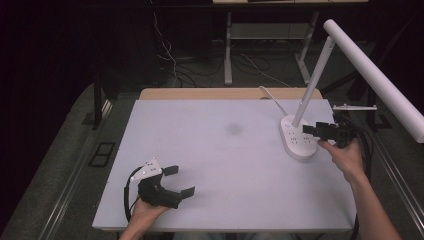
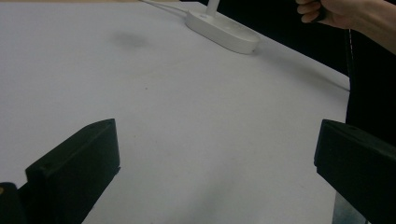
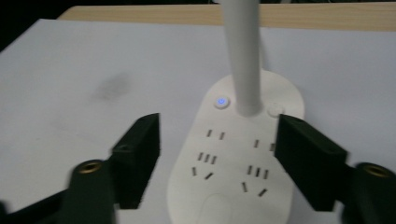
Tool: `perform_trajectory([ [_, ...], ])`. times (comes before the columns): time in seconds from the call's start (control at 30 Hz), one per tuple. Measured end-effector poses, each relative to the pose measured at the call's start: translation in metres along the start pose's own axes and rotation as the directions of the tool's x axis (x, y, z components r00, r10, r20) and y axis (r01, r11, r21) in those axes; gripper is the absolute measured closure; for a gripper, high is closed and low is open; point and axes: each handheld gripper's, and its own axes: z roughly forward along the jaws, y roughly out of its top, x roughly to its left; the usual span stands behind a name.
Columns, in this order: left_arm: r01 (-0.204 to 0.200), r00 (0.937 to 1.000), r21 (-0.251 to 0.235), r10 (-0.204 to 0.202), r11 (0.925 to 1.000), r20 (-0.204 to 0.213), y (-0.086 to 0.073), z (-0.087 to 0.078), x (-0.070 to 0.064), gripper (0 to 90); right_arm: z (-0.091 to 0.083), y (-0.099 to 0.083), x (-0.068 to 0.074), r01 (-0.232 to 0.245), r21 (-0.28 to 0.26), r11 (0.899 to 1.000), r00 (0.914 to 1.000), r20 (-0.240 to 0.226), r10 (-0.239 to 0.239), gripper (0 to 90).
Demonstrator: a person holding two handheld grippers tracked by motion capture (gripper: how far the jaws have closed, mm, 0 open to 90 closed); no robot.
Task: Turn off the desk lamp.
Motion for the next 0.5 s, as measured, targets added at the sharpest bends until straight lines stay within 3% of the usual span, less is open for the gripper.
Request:
perform_trajectory([
  [0.1,0.001,1.0000,-0.001,-0.001,1.0000,-0.001,0.000,0.000,0.000,0.0,-0.005,-0.005,0.009,0.026,0.021,0.999,0.9984,-0.051,-0.025,10.8],
  [0.13,0.001,1.0000,0.000,-0.001,1.0000,-0.001,0.000,-0.001,0.000,0.0,-0.005,-0.005,0.009,0.026,0.021,0.999,0.9984,-0.051,-0.025,10.8],
  [0.17,0.001,1.0000,-0.001,-0.001,1.0000,-0.001,0.000,-0.001,0.000,0.0,-0.009,-0.010,0.018,0.062,0.013,0.998,0.9976,-0.034,-0.061,7.0],
  [0.2,0.002,1.0000,-0.001,-0.002,1.0000,0.000,0.000,-0.001,0.000,0.0,-0.012,-0.012,0.021,0.068,0.013,0.998,0.9969,-0.041,-0.068,0.2],
  [0.37,0.001,1.0000,-0.002,-0.001,1.0000,0.000,0.000,0.000,-0.001,0.0,-0.019,-0.024,0.032,0.080,-0.019,0.997,0.9928,-0.087,-0.082,0.6],
  [0.5,0.000,1.0000,-0.003,0.000,1.0000,0.001,0.000,0.000,-0.001,0.0,-0.026,-0.037,0.042,0.073,-0.035,0.997,0.9854,-0.152,-0.077,0.6],
])
